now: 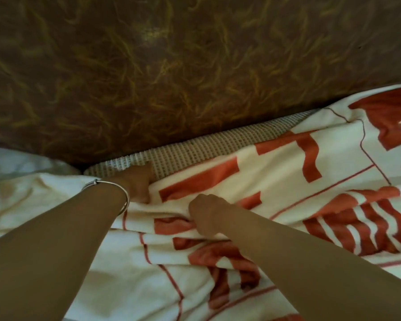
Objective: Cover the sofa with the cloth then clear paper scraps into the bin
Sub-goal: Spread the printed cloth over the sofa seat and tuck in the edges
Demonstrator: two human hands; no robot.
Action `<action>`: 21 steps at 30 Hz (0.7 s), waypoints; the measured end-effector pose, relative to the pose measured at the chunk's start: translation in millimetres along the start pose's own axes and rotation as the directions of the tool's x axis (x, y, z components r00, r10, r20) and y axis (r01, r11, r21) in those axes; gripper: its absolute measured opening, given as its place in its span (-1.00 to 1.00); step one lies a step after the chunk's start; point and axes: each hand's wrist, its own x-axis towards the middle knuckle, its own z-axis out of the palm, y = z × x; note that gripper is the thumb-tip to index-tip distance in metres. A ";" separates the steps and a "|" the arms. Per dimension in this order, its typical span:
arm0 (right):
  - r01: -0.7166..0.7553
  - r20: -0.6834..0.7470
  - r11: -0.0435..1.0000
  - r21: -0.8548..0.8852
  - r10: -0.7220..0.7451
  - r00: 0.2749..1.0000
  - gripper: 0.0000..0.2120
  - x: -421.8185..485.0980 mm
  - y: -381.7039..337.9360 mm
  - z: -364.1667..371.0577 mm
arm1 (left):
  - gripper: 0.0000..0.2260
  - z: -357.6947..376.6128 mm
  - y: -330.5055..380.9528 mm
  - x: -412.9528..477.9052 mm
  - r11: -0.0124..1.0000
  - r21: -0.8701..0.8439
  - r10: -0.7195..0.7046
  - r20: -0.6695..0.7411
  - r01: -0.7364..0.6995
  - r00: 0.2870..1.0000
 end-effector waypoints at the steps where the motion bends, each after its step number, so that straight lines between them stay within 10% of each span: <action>1: 0.013 0.111 0.998 0.066 -0.021 0.994 -0.84 -3.6 0.7 -1.7 | -0.66 0.9 -4.2 -0.1 1.000 0.029 0.007 0.012 -0.007 1.000; 5: -0.065 0.332 0.977 0.201 -0.006 0.943 -0.73 -14.9 0.7 -1.4 | -0.81 5.0 -19.6 -8.6 0.998 0.050 0.036 0.081 -0.040 0.996; 9: -0.051 -0.260 0.816 0.575 0.242 0.935 -0.82 12.9 24.4 -19.9 | -0.81 13.1 -29.1 -3.5 0.987 -0.153 0.057 -0.002 -0.056 0.998; 12: -0.207 -0.598 0.933 0.293 0.348 0.722 -0.74 22.0 58.5 -46.1 | -0.84 18.3 -28.5 1.7 0.993 -0.074 0.096 -0.004 -0.096 0.995; 21: -0.357 -0.315 0.922 -0.150 0.298 0.901 -0.66 22.4 92.0 -62.2 | -0.83 17.3 -33.4 -2.7 0.988 -0.156 -0.015 0.011 0.017 1.000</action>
